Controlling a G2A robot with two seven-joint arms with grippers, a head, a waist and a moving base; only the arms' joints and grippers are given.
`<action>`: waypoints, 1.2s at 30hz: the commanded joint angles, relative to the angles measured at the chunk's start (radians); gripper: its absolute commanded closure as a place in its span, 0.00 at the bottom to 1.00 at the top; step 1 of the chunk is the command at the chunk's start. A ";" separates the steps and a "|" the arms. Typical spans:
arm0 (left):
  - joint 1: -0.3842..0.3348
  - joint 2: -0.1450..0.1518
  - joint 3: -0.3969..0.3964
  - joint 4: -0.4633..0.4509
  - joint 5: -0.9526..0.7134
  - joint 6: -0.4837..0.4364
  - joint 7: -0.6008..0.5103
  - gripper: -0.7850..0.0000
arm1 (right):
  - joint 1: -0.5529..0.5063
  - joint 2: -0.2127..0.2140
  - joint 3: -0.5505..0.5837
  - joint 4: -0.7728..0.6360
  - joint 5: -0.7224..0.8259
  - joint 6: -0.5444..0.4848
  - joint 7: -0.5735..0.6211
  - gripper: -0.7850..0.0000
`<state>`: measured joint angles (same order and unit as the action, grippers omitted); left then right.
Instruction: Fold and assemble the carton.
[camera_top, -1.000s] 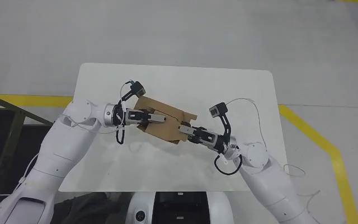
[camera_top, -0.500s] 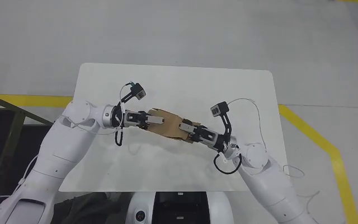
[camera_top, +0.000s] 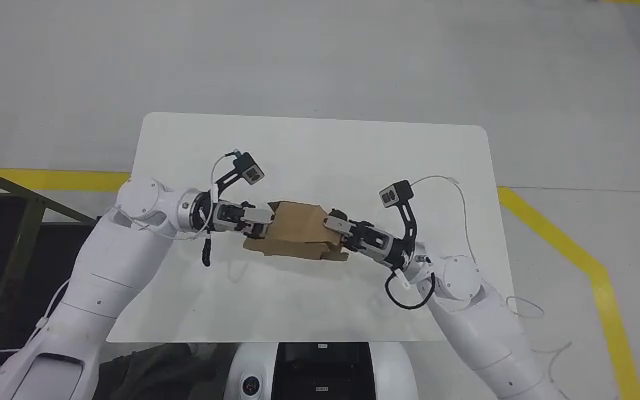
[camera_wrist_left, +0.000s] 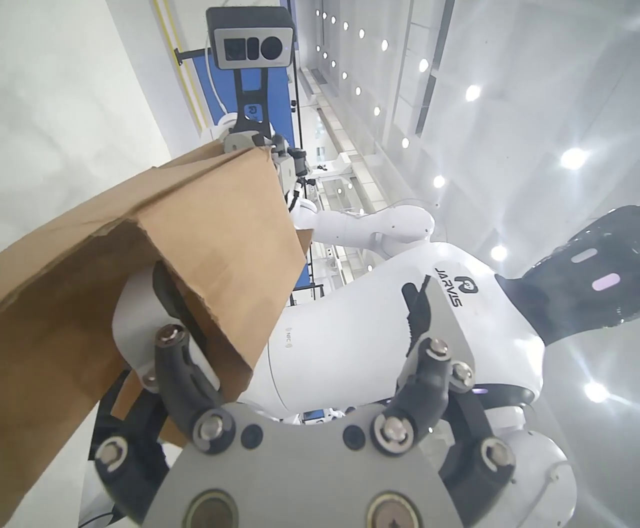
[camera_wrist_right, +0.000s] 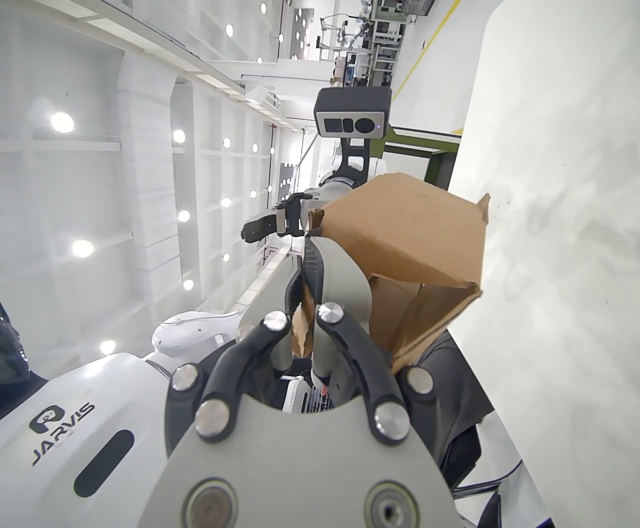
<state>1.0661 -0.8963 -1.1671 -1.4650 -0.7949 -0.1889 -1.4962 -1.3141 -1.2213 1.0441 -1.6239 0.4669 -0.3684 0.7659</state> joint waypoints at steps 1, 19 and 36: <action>-0.004 -0.002 0.003 0.007 -0.017 0.008 -0.012 0.52 | 0.001 0.000 0.001 0.003 0.001 -0.002 0.001 1.00; -0.015 -0.013 0.010 0.024 0.039 0.037 0.051 0.69 | -0.007 -0.001 0.005 -0.002 -0.036 -0.016 -0.014 1.00; -0.008 -0.019 -0.001 0.021 0.029 0.038 0.047 0.99 | -0.017 -0.002 0.010 -0.017 -0.045 -0.004 -0.041 1.00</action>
<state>1.0584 -0.9151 -1.1677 -1.4450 -0.7650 -0.1509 -1.4476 -1.3304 -1.2227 1.0543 -1.6408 0.4208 -0.3723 0.7248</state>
